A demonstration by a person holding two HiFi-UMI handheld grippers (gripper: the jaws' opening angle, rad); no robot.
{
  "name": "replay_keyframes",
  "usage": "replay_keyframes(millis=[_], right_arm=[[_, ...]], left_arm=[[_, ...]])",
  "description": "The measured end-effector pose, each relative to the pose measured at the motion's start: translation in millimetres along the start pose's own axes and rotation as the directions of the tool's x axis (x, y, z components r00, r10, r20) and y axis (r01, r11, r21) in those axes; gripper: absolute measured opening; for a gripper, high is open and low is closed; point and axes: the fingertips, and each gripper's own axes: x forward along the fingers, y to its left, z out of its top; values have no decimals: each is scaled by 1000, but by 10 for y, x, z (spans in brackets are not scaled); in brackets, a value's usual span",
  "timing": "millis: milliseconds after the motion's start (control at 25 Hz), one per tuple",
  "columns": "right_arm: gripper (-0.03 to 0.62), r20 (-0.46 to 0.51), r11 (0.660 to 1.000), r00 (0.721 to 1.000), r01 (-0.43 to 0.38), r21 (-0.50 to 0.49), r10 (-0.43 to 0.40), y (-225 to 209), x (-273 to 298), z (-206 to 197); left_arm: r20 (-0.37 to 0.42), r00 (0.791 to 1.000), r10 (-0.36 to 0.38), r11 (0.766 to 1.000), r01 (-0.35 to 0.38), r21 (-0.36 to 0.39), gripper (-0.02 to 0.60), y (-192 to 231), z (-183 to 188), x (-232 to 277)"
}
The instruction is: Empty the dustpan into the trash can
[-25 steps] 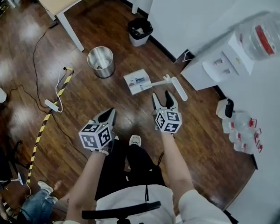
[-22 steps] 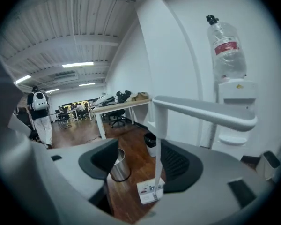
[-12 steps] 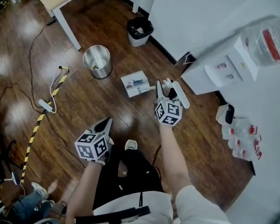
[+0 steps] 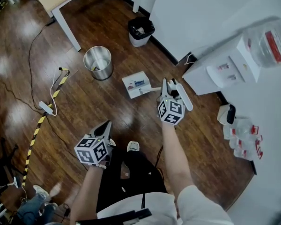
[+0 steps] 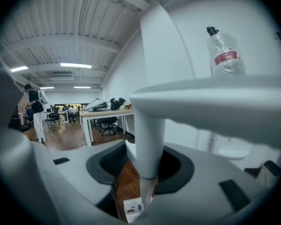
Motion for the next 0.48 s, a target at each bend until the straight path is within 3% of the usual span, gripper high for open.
replay_keyframes(millis=[480], right_arm=[[158, -34, 998, 997, -63, -19, 63, 57, 96, 212]], left_arm=[[22, 1000, 11, 1000, -10, -24, -11, 57, 189, -136]])
